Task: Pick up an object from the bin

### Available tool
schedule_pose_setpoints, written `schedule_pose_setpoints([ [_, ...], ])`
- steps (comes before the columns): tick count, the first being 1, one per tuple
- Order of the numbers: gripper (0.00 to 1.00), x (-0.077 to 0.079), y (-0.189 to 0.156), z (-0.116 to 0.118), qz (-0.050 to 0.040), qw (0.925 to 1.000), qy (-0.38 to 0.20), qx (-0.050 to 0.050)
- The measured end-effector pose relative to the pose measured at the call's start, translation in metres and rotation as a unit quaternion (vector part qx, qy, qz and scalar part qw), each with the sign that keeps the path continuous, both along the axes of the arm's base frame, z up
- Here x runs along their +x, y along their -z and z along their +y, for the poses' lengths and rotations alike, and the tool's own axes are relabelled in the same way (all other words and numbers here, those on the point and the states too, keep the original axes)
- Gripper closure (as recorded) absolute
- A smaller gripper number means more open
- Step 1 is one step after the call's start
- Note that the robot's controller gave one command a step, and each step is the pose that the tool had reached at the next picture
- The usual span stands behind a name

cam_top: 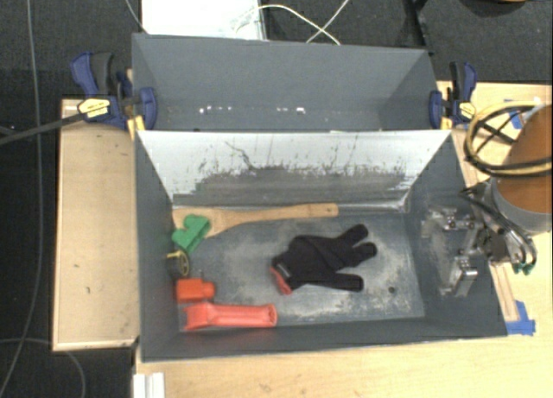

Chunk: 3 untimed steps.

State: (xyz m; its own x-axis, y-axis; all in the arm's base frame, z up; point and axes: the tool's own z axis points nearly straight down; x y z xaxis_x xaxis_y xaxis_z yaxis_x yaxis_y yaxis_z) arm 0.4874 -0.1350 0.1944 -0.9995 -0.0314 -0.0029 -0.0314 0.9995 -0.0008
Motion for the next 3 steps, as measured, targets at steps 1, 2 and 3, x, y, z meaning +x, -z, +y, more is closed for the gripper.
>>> schedule_pose_setpoints([
  [1,0.0,0.0,0.0,0.0,0.0,1.0,0.0,0.0],
  [2,0.0,0.004,0.061,0.061,0.0008,1.0,0.009,0.002],
  [3,0.0,0.001,0.066,0.029,-0.0042,0.9996,0.027,-0.002],
])
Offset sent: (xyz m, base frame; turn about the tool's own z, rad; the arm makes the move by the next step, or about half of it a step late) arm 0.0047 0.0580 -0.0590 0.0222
